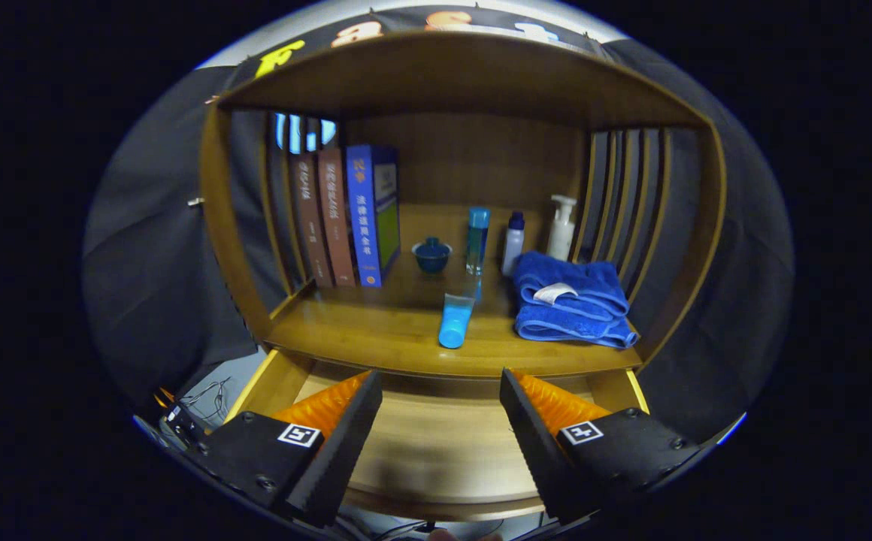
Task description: Pull open the drawer, take out the items inside it, and place them on the countertop above the cabinet.
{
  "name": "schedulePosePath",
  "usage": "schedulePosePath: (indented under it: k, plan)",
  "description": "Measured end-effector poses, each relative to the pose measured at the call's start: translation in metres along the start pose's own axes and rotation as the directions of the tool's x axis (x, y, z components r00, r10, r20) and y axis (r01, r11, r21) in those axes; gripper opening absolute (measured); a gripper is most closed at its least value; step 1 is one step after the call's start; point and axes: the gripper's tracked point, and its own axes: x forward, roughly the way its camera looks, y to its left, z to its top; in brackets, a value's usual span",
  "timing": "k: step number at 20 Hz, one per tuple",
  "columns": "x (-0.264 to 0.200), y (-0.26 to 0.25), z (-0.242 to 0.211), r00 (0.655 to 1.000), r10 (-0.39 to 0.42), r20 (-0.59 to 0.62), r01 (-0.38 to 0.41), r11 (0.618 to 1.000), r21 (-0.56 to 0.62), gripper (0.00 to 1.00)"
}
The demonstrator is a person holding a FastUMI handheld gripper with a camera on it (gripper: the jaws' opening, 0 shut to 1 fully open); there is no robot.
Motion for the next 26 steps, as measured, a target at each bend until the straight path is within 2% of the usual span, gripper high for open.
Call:
schedulePosePath:
  k: [5,11,18,26]
  plan:
    - [-0.065,0.011,-0.035,0.992,-0.018,0.121,0.014,0.999,0.031,1.0]
    - [-0.099,0.008,-0.092,0.982,-0.046,0.185,0.029,0.995,0.092,1.0]
    - [-0.099,0.005,-0.16,0.972,-0.053,0.229,0.036,0.996,0.079,1.0]
    - [-0.058,0.009,-0.198,0.976,-0.06,0.208,0.042,0.995,0.094,1.0]
